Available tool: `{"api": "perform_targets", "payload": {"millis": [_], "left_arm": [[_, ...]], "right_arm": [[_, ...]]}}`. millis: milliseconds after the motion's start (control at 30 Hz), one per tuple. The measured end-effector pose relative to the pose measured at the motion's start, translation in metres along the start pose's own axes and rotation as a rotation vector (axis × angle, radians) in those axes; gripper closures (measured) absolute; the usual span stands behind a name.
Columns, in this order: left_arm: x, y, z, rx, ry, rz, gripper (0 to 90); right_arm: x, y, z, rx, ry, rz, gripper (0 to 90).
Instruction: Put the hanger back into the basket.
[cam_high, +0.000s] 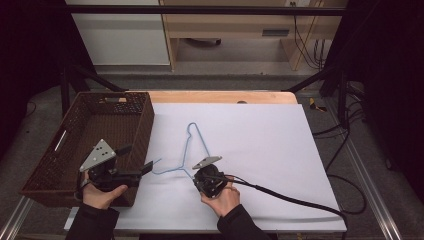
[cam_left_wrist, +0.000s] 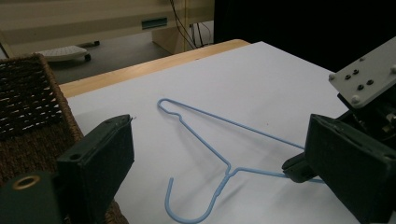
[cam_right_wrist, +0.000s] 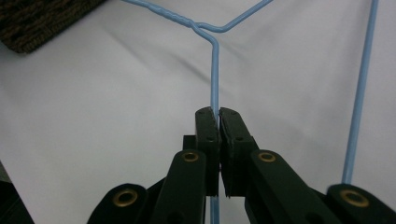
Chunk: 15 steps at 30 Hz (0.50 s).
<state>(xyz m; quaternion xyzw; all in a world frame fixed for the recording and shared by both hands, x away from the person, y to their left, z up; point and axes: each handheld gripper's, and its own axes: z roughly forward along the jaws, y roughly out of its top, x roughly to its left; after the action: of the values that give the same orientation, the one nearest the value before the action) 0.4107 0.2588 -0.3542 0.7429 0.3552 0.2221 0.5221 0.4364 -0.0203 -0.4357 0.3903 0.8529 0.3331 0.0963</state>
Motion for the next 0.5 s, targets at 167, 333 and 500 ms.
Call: {"api": "perform_targets", "payload": {"millis": [167,333,500], "left_arm": [[-0.005,0.001,-0.002,-0.006,-0.013,0.001,7.6],[-0.01,-0.002,-0.001,0.002,-0.017,0.0,6.9],[-0.016,-0.007,0.004,0.019,-0.032,-0.004,6.6]], "right_arm": [[-0.01,0.002,-0.013,-0.036,0.025,0.004,87.9],[-0.017,0.003,-0.021,-0.072,0.05,0.011,87.9],[-0.023,0.004,-0.031,-0.091,0.058,0.021,87.9]]}}
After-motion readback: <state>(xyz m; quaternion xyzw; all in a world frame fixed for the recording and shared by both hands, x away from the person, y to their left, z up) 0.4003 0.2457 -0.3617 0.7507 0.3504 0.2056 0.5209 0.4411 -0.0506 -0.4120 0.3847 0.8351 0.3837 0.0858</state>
